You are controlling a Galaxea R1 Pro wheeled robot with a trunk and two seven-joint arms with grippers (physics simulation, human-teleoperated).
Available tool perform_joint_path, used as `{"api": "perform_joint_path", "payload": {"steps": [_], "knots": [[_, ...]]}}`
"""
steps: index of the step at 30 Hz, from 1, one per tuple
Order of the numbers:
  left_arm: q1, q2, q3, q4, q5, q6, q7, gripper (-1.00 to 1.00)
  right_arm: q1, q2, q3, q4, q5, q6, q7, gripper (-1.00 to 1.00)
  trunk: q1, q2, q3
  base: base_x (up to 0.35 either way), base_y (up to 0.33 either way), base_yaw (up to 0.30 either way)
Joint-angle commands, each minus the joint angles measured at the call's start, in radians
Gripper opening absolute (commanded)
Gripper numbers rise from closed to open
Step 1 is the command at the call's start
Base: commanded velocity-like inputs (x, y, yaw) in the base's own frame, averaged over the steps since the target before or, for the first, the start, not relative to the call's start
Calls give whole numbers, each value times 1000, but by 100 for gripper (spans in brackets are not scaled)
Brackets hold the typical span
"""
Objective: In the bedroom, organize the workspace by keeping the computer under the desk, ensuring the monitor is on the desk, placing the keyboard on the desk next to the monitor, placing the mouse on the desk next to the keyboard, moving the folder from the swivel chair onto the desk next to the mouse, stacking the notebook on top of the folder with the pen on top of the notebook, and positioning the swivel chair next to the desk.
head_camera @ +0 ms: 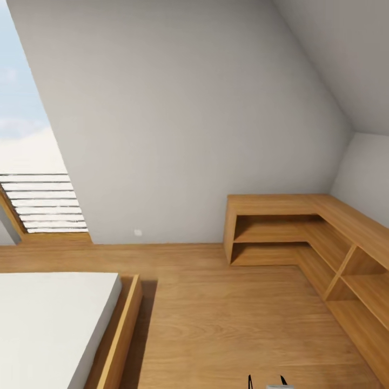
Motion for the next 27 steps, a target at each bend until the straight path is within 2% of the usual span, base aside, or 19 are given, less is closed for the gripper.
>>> {"api": "perform_joint_path", "payload": {"steps": [1, 19, 27], "knots": [[-1, 1, -9, -1, 3, -2, 8, 100, -1, 0, 9, 1, -5, -2, -6, 100, 1, -2, -2, 317, 30, 0], [-1, 1, -9, -1, 3, -2, 8, 100, -1, -2, 10, 21, -4, -3, -4, 100, 1, -2, -2, 324, 4, 0], [-1, 2, -7, -1, 3, -2, 8, 100, -1, 1, 10, 22, -6, -2, 40, 100, 1, -2, -2, 326, 0, 0]]}}
